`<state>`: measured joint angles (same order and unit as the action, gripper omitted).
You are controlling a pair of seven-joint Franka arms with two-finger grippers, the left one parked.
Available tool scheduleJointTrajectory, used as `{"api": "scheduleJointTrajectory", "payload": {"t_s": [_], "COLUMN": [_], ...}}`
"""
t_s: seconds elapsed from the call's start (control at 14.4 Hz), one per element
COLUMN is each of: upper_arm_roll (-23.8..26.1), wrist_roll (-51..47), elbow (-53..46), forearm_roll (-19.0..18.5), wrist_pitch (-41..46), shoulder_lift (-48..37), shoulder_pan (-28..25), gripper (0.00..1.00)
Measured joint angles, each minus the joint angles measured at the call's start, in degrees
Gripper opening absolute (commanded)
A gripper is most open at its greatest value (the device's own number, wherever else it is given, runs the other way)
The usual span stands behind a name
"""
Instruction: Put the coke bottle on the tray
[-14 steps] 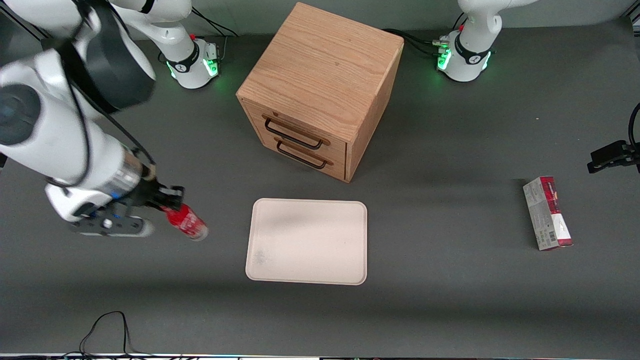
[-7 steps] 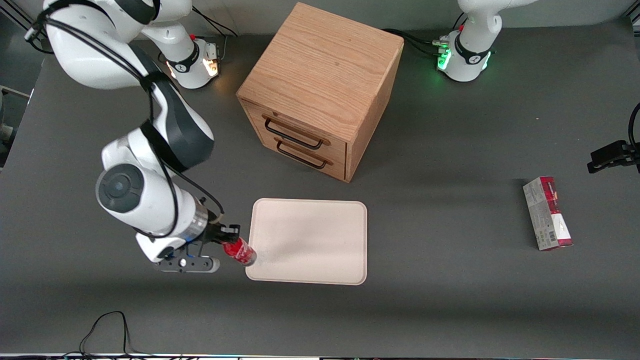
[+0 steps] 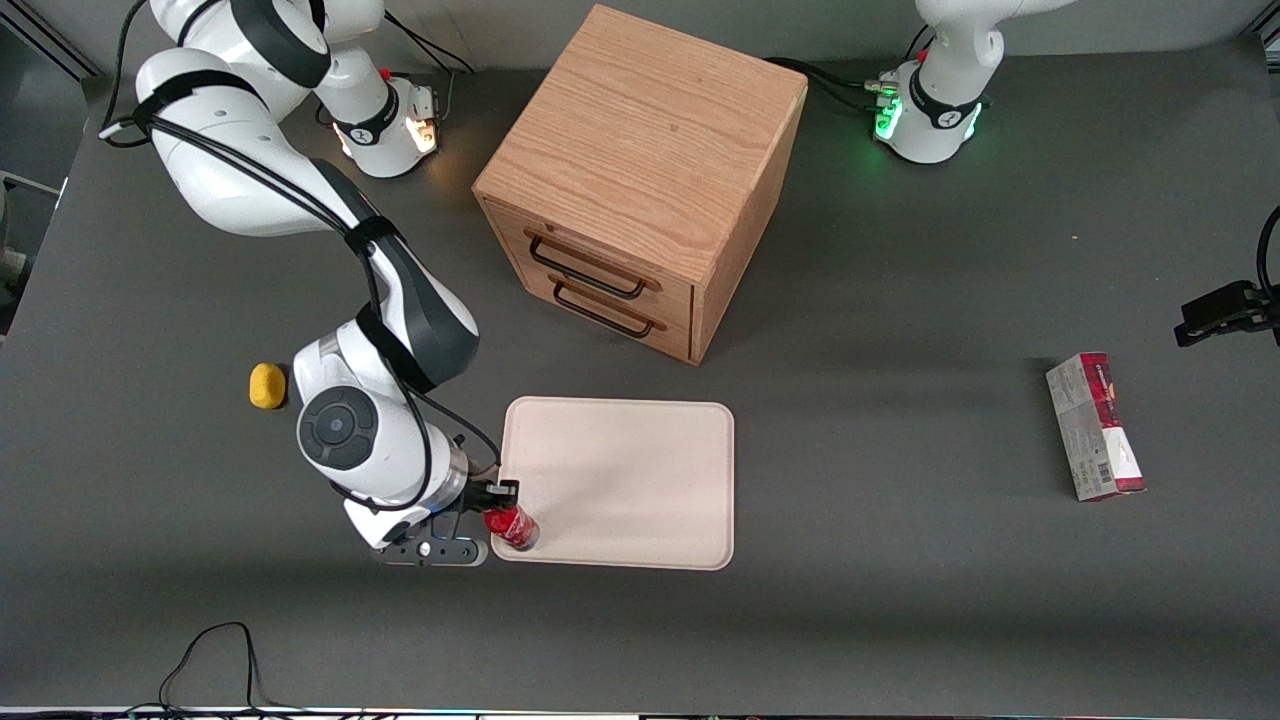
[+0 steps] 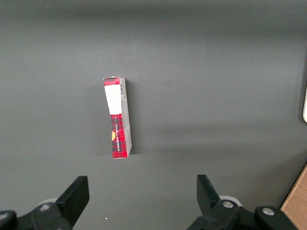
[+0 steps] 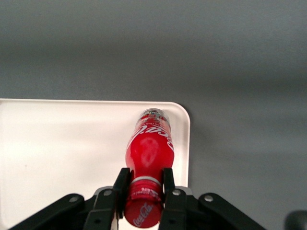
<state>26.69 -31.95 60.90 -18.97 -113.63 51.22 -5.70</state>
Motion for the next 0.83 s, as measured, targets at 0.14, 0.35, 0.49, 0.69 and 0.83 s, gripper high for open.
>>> {"api": "scheduleJointTrajectory", "payload": {"t_s": [0.14, 0.35, 0.49, 0.69, 0.83], "upper_arm_roll": [-0.14, -0.46, -0.58, -1.68, -2.90], "wrist_roll": [-0.03, -0.09, -0.16, -0.16, -0.16], "elbow": [0.60, 0.73, 0.90, 2.37, 6.07], "forearm_roll": [0.00, 0.00, -0.01, -0.03, -0.02], "wrist_pitch": [-0.88, -0.92, -0.96, -0.96, -0.74], "shoulder_lift": [0.11, 0.10, 0.00, -2.35, -6.49], "shoulder_pan": [0.00, 0.01, 0.00, -0.01, -0.03], "gripper": [0.00, 1.00, 1.00, 1.00, 1.00]}}
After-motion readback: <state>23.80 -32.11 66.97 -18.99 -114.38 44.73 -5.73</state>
